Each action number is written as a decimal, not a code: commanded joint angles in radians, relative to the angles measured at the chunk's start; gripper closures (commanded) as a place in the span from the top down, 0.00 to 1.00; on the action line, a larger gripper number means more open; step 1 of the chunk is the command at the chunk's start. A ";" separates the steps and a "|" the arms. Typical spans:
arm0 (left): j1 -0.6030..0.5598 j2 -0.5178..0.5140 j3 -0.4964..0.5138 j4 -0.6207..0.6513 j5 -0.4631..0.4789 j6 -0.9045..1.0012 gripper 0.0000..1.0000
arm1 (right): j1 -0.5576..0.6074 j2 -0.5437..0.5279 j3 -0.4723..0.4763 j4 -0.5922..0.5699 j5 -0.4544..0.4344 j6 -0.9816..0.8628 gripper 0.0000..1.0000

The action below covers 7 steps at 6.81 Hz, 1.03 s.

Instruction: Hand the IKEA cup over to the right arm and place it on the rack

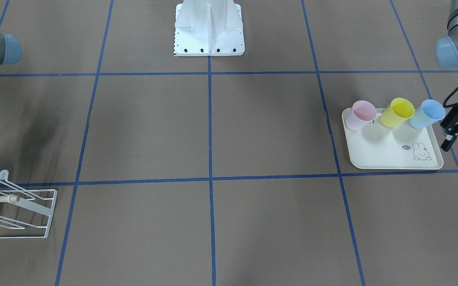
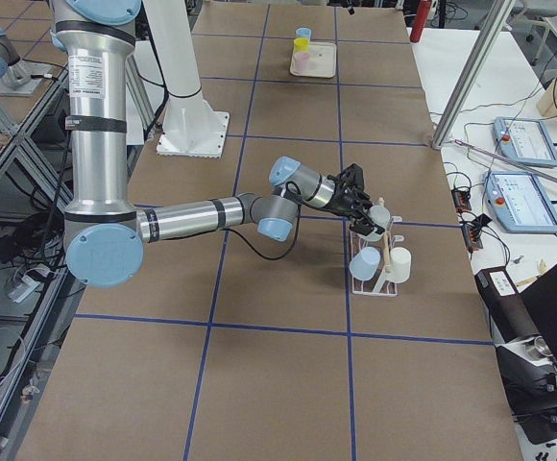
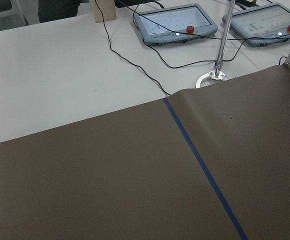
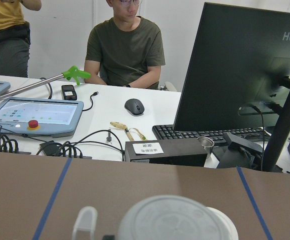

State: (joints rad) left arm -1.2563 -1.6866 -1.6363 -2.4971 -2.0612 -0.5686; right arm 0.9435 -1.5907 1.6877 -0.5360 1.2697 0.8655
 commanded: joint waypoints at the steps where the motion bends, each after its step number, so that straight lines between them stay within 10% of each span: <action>1: 0.000 0.001 0.000 0.000 0.001 -0.002 1.00 | -0.006 0.000 0.001 0.001 0.003 0.004 0.00; 7: 0.001 0.001 0.000 0.000 0.001 -0.013 1.00 | -0.038 -0.003 -0.011 -0.001 0.004 0.003 0.00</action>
State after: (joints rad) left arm -1.2549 -1.6859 -1.6367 -2.4973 -2.0601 -0.5811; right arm 0.9091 -1.5956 1.6798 -0.5368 1.2764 0.8697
